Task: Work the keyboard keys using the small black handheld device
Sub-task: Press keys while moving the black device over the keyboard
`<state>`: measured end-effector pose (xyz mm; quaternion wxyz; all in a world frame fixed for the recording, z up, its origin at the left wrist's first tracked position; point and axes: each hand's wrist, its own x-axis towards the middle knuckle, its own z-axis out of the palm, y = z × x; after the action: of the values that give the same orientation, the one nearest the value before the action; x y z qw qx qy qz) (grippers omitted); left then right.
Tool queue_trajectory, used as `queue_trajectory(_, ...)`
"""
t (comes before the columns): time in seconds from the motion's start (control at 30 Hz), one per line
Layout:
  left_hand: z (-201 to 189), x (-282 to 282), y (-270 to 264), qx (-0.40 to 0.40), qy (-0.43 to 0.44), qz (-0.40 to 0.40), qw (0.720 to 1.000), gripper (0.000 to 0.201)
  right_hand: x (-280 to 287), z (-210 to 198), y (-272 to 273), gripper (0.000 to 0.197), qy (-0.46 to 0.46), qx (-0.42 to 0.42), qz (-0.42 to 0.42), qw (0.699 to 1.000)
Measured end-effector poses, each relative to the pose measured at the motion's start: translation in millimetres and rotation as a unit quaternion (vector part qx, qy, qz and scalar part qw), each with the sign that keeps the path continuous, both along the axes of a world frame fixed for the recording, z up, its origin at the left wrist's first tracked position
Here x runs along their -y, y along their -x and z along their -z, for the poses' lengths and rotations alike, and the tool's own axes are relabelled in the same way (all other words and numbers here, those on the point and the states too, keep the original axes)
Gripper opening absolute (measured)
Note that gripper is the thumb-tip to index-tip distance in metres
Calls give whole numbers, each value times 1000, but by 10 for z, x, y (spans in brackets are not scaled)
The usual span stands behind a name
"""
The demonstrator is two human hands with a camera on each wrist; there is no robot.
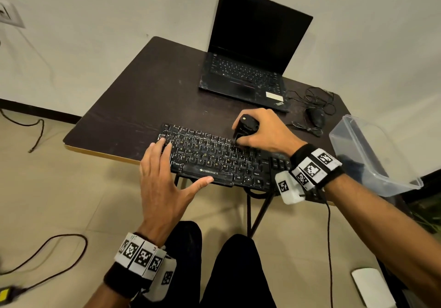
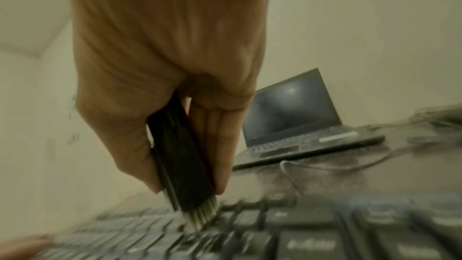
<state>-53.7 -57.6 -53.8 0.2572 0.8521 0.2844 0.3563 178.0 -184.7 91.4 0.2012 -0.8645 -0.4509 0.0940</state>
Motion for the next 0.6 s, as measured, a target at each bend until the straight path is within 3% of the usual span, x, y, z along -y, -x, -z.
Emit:
queue_trajectory(0.07, 4, -2, -8, 4, 0, -1, 1000, 118, 14, 37, 121, 28, 0, -11, -29, 1000)
queue_trajectory(0.2, 28, -1, 17, 9, 0, 6, 1000, 116, -45, 37, 27, 26, -25, 5, 35, 999)
queue_trajectory(0.33, 59, -22, 16, 20, -3, 15, 1000, 112, -41, 51, 113, 26, -14, -1, -9, 1000)
queue_trajectory(0.47, 91, -21, 13, 20, -14, 15, 1000, 108, -27, 18, 20, 26, -27, -5, 54, 998)
queue_trajectory(0.6, 115, -33, 1, 34, -25, 16, 999, 105, 39, 39, 76, 25, -12, -24, 14, 1000)
